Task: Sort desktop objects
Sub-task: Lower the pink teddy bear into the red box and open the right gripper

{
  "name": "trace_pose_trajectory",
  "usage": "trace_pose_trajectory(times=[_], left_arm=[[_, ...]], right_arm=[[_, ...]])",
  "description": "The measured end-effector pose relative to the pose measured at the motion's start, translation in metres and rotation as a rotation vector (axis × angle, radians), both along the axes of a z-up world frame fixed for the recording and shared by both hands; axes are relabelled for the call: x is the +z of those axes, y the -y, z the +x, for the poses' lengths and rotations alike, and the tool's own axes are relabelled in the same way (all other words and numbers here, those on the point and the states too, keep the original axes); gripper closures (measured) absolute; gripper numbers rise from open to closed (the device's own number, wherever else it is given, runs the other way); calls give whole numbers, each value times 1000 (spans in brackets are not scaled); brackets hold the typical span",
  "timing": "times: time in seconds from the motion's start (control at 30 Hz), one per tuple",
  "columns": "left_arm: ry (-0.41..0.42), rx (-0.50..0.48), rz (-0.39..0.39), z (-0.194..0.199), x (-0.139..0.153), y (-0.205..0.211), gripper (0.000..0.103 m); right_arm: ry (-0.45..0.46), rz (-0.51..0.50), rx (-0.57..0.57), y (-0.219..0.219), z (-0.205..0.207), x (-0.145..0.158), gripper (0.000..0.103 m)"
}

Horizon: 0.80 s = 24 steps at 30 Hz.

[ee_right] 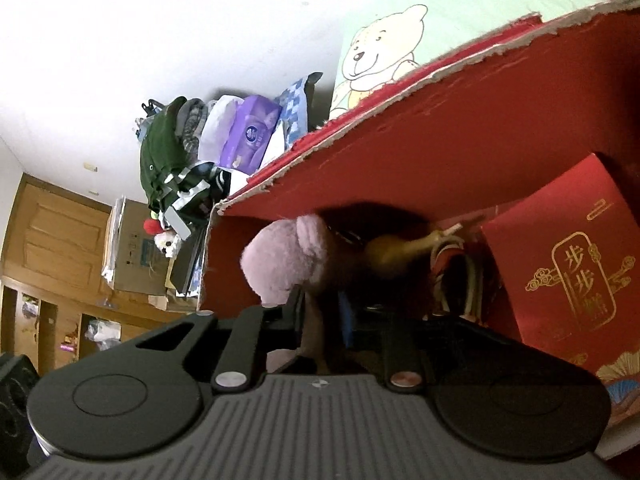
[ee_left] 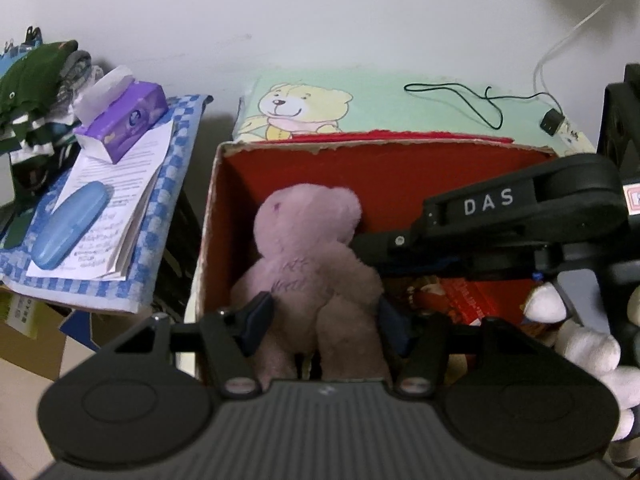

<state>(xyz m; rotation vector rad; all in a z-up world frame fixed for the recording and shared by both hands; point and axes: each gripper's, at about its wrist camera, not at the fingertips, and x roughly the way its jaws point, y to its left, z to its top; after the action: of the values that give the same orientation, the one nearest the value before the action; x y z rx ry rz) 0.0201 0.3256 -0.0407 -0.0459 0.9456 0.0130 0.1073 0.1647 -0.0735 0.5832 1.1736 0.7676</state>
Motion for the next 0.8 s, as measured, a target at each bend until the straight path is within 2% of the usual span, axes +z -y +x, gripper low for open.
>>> trace_pose_trajectory(times=[0.23,0.57,0.8], left_arm=[[-31,31,48,5,-3,8,38],[-49,62,105,6,-2,17,32],[-50,83,114,5,-1,16,30]], right_arm=[[21,-25,46,-7,0,2,83],[-51,67,-7,5,3,-6,82],[-31,59,-11,8,1,-3,79]])
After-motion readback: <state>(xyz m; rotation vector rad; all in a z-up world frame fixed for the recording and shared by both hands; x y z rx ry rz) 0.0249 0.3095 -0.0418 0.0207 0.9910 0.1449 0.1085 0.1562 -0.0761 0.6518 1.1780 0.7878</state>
